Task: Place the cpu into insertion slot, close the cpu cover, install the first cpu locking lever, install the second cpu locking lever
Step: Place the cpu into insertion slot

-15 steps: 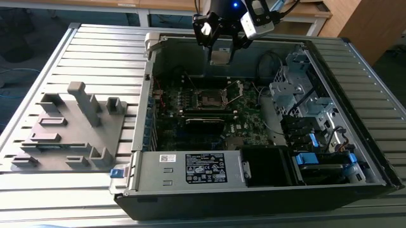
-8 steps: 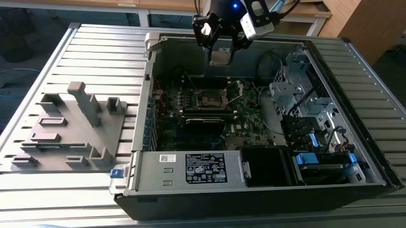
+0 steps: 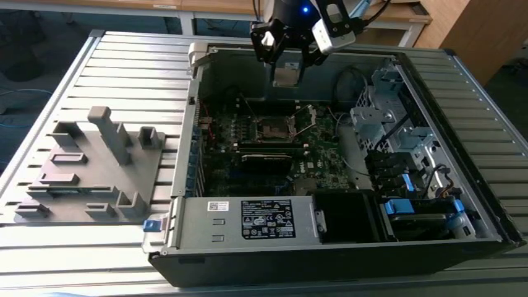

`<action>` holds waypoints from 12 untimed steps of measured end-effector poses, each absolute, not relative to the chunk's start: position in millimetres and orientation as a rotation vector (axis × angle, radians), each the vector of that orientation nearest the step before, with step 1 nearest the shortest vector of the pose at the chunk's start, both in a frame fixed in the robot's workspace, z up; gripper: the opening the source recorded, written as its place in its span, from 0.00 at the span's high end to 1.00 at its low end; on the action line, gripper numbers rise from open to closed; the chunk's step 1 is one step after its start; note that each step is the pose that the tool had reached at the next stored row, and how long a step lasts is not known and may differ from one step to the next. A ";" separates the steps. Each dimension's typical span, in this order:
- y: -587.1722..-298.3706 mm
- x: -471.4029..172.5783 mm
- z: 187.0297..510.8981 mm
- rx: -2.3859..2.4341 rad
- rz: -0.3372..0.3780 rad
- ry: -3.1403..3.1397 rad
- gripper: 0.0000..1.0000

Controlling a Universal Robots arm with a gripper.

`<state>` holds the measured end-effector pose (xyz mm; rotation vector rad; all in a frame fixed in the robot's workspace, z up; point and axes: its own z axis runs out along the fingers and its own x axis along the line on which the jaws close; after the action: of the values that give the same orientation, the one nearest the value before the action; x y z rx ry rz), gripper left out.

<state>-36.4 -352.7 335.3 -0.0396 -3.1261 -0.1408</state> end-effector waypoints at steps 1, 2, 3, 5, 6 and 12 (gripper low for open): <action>-352.7 -36.4 335.1 -0.040 -0.141 -3.126 0.46; -352.7 -36.3 335.1 -0.040 -0.140 -3.126 0.46; -352.7 -36.3 335.0 -0.040 -0.141 -3.126 0.46; -352.7 -36.3 334.9 -0.040 -0.141 -3.126 0.46; -352.7 -36.3 334.9 -0.040 -0.141 -3.126 0.46; -352.7 -36.3 334.8 -0.041 -0.141 -3.126 0.46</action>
<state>-36.3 -352.7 334.8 -0.0411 -3.1261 -0.1407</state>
